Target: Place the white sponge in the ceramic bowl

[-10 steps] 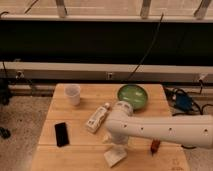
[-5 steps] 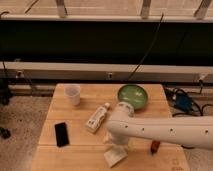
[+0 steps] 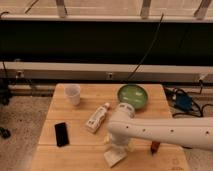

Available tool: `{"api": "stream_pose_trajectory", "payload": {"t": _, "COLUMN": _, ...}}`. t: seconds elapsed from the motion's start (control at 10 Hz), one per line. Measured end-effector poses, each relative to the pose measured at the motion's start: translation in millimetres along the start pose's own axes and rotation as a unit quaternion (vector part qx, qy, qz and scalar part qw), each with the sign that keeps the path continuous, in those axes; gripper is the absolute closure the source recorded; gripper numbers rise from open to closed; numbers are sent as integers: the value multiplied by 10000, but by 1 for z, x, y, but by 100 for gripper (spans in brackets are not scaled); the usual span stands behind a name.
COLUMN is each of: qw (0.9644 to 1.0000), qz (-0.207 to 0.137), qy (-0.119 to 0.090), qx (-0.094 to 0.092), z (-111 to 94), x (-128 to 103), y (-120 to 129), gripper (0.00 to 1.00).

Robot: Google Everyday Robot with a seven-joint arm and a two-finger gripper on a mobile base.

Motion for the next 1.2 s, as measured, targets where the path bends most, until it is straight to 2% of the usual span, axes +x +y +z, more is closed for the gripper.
{"api": "stream_pose_trajectory", "payload": {"t": 1.2, "qw": 10000, "qz": 8, "qy": -37, "qx": 84, "z": 8, "x": -3, "y": 5, "gripper": 20}}
